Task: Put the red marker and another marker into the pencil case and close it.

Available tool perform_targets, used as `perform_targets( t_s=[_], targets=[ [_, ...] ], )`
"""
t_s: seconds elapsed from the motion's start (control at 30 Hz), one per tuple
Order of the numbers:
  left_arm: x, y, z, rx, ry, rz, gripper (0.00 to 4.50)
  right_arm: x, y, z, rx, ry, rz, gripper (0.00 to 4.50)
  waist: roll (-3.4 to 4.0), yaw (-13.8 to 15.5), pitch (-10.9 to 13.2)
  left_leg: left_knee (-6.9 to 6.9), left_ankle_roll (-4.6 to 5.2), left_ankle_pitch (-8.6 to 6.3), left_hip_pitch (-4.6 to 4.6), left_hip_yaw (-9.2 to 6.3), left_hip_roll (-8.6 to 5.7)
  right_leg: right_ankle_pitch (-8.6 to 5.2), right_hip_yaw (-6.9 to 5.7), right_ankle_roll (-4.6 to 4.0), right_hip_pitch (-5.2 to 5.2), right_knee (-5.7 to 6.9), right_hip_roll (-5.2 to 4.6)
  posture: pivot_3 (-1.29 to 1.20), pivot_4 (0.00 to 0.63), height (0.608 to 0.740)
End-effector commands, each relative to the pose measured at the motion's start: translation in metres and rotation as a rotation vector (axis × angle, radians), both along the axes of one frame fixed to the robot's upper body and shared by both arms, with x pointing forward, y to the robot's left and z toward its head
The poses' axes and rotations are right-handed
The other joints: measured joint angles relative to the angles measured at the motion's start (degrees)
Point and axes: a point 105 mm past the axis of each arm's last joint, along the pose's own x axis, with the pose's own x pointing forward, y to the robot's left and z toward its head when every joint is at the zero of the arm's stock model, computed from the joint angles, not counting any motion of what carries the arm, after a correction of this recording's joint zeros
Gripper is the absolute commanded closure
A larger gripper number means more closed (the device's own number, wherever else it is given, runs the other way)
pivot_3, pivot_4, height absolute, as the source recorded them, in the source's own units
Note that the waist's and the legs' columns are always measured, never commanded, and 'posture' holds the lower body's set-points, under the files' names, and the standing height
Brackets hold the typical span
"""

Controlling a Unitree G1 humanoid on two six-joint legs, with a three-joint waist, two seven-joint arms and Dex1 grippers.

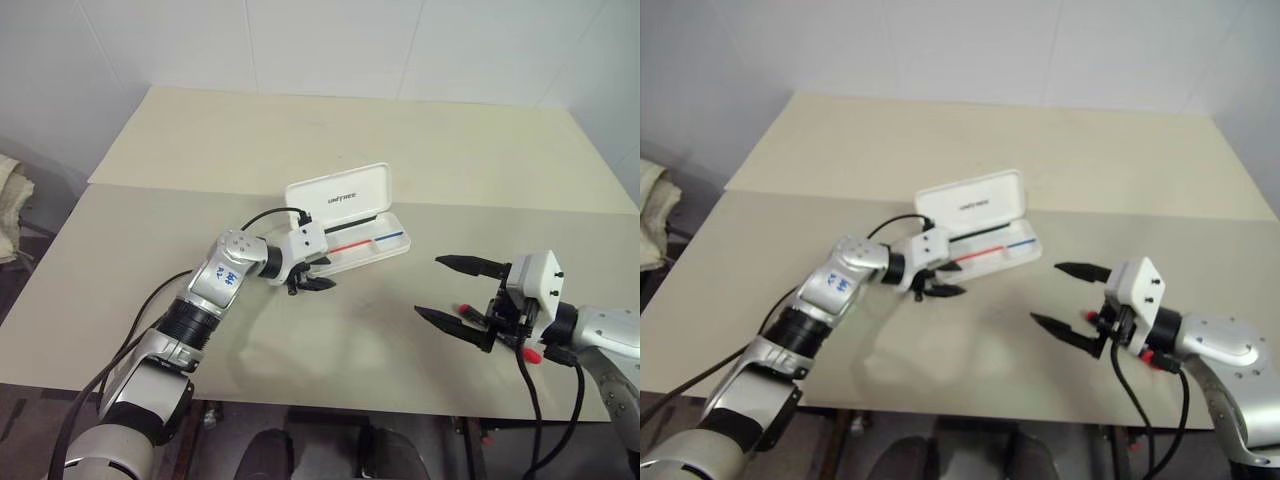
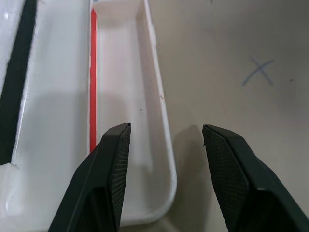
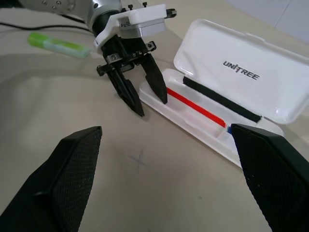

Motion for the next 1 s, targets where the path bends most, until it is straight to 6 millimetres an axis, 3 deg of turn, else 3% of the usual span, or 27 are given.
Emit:
perform_targets(
  t_s=[0.03,0.27,0.5,0.73,0.87,1.0],
  targets=[
    [0.000,0.005,-0.009,0.079,0.030,-0.008,2.39,-0.004,-0.006,0.013,-0.014,-0.042,0.011,0.00,0.00,-0.06,0.00,0.00,0.00,0.00,0.00,0.00,0.00,0.00,0.00,0.00,0.00,0.00,0.00,0.00,0.150,0.740],
    [-0.007,0.003,-0.017,0.123,0.046,-0.037,4.46,-0.003,-0.006,0.021,-0.016,-0.067,0.010,0.00,-0.02,-0.07,-0.03,0.00,0.00,0.00,0.03,0.02,0.00,0.00,0.00,0.00,0.00,0.01,0.00,0.00,0.150,0.740],
    [-0.011,0.000,-0.017,0.118,0.041,-0.048,4.46,-0.001,-0.005,0.024,-0.013,-0.079,0.011,0.00,-0.10,-0.04,-0.08,0.02,0.00,0.00,0.04,0.01,0.00,0.00,0.01,0.00,0.02,0.01,0.00,0.00,0.150,0.740],
    [-0.025,-0.013,0.007,-0.050,0.014,-0.152,4.46,0.001,-0.005,0.023,-0.009,-0.075,0.013,0.00,-0.10,0.16,-0.07,0.02,0.00,0.00,0.02,-0.01,0.00,0.00,0.00,0.00,0.02,0.01,0.00,0.00,0.150,0.740],
    [-0.035,-0.001,0.019,-0.078,-0.040,-0.234,4.46,0.003,-0.005,0.022,-0.004,-0.070,0.012,0.00,-0.10,0.13,-0.07,0.03,0.02,-0.02,-0.03,-0.02,-0.01,0.00,-0.03,0.00,0.02,-0.01,-0.03,0.00,0.150,0.740],
    [-0.042,0.013,0.016,-0.033,-0.044,-0.290,4.46,0.004,-0.005,0.022,0.000,-0.068,0.013,0.00,-0.10,0.11,-0.06,0.02,0.02,-0.02,-0.03,-0.02,-0.01,0.00,-0.05,0.00,0.01,-0.02,-0.03,0.00,0.150,0.740]
  ],
)
